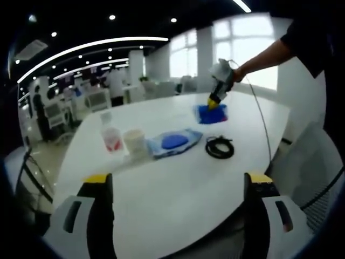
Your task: Arrange the tabletop items into an orderly group along one side of the table until the central work area is clear of visible clutter.
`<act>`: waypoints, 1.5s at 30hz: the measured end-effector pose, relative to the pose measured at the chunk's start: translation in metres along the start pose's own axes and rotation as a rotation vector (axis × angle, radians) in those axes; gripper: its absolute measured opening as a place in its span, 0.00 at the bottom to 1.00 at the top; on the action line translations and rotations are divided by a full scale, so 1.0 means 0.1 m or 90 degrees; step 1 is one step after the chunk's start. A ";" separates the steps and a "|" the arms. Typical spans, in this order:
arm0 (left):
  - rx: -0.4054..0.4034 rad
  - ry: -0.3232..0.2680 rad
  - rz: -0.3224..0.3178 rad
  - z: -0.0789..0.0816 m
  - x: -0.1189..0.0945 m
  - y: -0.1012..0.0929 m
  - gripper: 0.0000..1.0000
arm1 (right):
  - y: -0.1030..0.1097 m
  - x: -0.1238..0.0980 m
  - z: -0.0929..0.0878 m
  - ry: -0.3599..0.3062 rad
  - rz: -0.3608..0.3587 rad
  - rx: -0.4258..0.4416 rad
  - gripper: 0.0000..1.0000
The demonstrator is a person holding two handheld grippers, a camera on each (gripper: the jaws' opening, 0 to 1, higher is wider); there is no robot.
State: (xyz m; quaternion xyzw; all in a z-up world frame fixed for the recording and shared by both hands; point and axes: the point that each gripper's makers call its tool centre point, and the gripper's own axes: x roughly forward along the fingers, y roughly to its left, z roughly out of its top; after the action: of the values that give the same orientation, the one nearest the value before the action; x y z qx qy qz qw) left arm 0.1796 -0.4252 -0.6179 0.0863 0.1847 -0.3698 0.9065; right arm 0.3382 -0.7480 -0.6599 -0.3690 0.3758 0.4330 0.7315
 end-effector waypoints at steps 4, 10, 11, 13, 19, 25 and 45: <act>0.000 0.005 0.001 -0.01 0.01 0.00 0.98 | 0.01 0.05 -0.10 0.011 0.010 -0.024 0.00; 0.000 0.010 0.005 -0.02 0.01 0.01 0.97 | 0.02 0.16 -0.25 0.042 0.030 -0.071 0.00; 0.000 0.013 0.005 -0.03 0.02 0.01 0.97 | 0.03 0.19 -0.29 0.053 0.038 -0.091 0.00; 0.001 0.016 0.005 -0.04 0.02 0.01 0.97 | 0.06 0.24 -0.33 0.066 0.050 -0.119 0.00; -0.002 0.023 0.010 -0.06 0.02 0.03 0.97 | 0.06 0.37 -0.41 0.094 0.066 -0.161 0.00; -0.002 0.033 0.010 -0.09 0.03 0.03 0.96 | 0.05 0.48 -0.50 0.109 0.074 -0.171 0.00; -0.010 0.040 0.016 -0.10 0.03 0.07 0.96 | -0.09 0.68 -0.61 0.132 0.067 -0.224 0.00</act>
State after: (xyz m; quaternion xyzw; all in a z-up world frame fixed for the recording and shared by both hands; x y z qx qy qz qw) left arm 0.1835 -0.4187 -0.6284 0.0931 0.2147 -0.3538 0.9055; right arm 0.3558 -0.7804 -0.7441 -0.5136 0.3867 0.4887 0.5898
